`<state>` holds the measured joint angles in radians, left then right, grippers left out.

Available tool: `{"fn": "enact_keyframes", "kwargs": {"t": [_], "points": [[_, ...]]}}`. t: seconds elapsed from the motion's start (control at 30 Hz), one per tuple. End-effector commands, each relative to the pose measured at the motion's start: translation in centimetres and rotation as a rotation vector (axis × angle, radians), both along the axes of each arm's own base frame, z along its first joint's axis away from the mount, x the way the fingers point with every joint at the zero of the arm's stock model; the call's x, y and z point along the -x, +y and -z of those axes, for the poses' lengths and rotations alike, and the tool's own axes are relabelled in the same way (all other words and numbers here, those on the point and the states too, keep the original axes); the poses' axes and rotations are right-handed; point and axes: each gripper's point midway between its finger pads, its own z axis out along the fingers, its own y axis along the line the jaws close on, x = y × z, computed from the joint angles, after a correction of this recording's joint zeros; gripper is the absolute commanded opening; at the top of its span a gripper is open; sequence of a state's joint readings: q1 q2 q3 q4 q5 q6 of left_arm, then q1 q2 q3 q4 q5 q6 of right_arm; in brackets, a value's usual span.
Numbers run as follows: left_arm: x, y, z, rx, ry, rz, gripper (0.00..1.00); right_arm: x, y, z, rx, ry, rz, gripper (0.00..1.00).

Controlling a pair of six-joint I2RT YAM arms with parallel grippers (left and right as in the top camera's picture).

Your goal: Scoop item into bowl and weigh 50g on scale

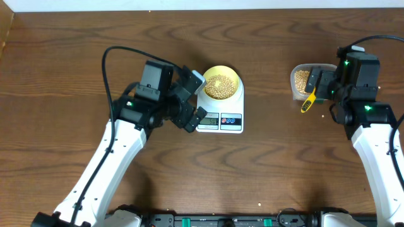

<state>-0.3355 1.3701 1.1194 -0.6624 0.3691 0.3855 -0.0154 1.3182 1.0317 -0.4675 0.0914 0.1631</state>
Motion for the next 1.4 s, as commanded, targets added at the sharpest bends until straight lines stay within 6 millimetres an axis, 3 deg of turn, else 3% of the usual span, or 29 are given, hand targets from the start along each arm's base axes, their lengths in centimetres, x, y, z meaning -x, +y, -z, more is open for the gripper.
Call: {"fn": "enact_keyframes", "kwargs": {"t": [0.0, 0.33, 0.77, 1.37], "points": [[0.5, -0.1, 0.5, 0.030, -0.012, 0.002, 0.98, 0.0, 0.0, -0.1, 0.020, -0.001, -0.005, 0.99], [2.6, 0.5, 1.4, 0.083, -0.057, -0.034, 0.98, 0.0, 0.0, -0.1, 0.020, -0.001, -0.005, 0.99], [3.7, 0.9, 3.7, 0.176, -0.135, -0.105, 0.98, 0.0, 0.0, -0.1, 0.020, -0.001, -0.005, 0.99], [5.8, 2.5, 4.0, 0.296, -0.321, -0.199, 0.98, 0.0, 0.0, -0.1, 0.020, -0.001, -0.005, 0.99]]}}
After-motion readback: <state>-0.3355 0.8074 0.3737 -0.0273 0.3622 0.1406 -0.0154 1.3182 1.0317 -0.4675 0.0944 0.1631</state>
